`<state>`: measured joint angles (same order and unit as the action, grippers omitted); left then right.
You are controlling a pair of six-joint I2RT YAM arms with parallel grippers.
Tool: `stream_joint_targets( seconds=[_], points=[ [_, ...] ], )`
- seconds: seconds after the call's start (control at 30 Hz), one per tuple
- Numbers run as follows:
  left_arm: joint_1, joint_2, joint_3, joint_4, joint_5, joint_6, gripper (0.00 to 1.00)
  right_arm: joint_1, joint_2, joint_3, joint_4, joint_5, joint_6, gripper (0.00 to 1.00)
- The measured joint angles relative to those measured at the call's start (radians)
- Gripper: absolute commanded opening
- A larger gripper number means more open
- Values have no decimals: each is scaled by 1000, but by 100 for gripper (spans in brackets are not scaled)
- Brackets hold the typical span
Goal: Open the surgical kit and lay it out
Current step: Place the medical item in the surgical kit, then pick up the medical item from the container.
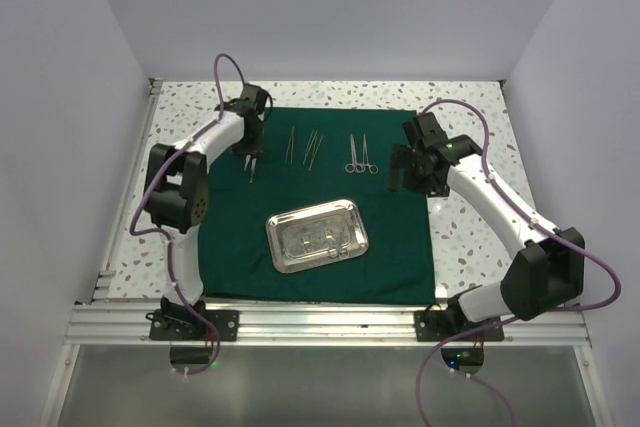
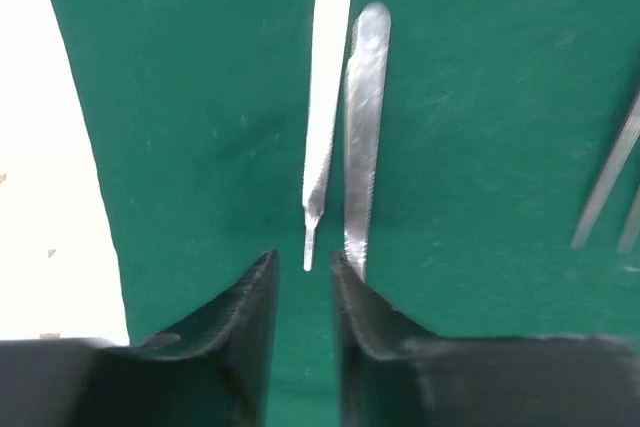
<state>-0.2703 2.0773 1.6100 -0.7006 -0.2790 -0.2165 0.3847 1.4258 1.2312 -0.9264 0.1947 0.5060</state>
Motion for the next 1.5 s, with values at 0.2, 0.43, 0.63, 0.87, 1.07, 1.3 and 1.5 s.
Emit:
stream_joint_targets(
  seconds=[0.2, 0.43, 0.63, 0.87, 1.07, 1.3, 1.5],
  points=[
    [-8, -63, 3, 0, 56, -9, 43, 0, 0, 0, 0, -3, 6, 90],
    [-207, -259, -106, -7, 105, -52, 39, 0, 0, -4, 14, -8, 10, 91],
    [-505, -238, -158, 15, 177, -164, 36, 0, 1, -4, 30, -12, 9, 91],
    [-571, -68, -89, 30, 180, -246, 34, 0, -14, -52, 35, -14, 5, 91],
    [-579, 3, -24, 34, 174, -274, 34, 0, -85, -118, 27, -11, 5, 91],
    [-610, 26, -22, 40, 174, -290, 34, 0, -124, -150, 23, -6, 2, 91],
    [-632, 49, -10, 41, 147, -297, 33, 0, -124, -151, 24, -5, -3, 92]
  ],
)
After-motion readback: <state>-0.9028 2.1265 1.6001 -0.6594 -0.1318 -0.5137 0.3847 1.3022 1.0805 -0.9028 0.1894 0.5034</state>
